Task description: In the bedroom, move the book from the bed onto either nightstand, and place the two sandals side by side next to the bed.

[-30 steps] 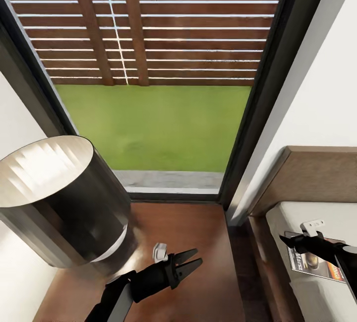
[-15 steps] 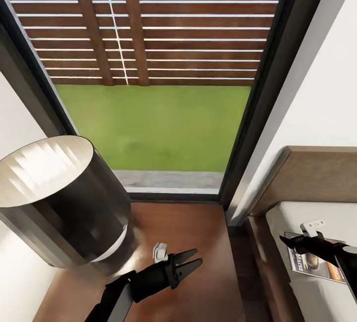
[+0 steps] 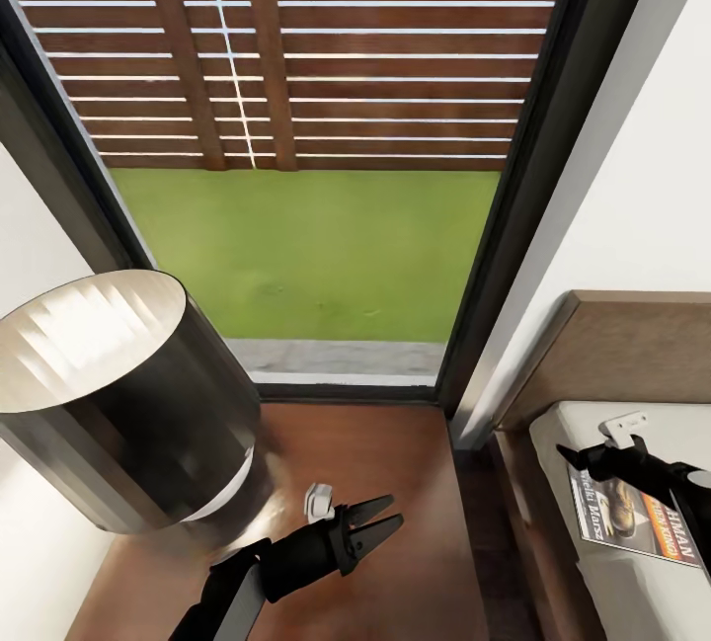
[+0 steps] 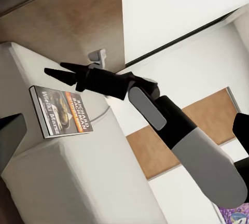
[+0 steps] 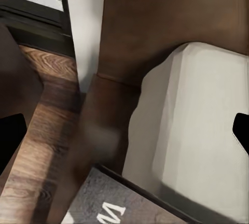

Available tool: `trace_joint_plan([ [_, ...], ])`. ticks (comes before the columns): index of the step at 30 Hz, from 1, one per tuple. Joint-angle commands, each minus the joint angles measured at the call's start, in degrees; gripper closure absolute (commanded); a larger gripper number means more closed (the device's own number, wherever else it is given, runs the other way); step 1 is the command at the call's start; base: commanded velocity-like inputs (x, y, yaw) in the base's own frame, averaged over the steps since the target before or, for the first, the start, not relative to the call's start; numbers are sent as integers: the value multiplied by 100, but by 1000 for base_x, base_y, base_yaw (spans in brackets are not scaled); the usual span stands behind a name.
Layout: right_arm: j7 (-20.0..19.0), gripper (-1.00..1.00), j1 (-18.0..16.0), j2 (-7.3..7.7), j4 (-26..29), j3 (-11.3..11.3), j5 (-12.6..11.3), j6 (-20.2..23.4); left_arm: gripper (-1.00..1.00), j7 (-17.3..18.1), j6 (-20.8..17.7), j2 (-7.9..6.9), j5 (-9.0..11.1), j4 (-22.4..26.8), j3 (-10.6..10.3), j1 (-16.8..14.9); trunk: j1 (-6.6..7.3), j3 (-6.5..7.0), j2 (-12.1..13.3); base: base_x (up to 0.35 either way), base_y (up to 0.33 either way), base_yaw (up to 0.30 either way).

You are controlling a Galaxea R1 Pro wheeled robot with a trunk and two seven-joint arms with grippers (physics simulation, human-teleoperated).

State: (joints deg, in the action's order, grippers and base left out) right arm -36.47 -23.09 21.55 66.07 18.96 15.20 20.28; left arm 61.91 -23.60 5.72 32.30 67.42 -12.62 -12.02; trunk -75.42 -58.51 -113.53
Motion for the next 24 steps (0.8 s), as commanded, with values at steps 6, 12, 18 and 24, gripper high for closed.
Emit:
trace_joint_plan([
  [6, -44, -100, -3, -2, 37, 11, 45, 20, -100, 6, -61, -1, 40, -1, -2, -3, 1, -4, -2, 0, 0, 0],
  [12, -44, -100, -3, -2, 51, 11, 45, 20, -100, 6, -66, -1, 40, -1, 3, -3, 1, -4, -2, 0, 0, 0],
  [18, -44, -100, -3, -2, 140, 11, 45, 15, -100, 6, -66, -1, 40, -1, 5, -3, 1, -4, -2, 0, 0, 0],
  [24, 68, -100, 129, -132, 12, -119, 119, -41, -100, 135, -195, -131, -57, -117, 135, 127, 1, -4, -2, 0, 0, 0],
])
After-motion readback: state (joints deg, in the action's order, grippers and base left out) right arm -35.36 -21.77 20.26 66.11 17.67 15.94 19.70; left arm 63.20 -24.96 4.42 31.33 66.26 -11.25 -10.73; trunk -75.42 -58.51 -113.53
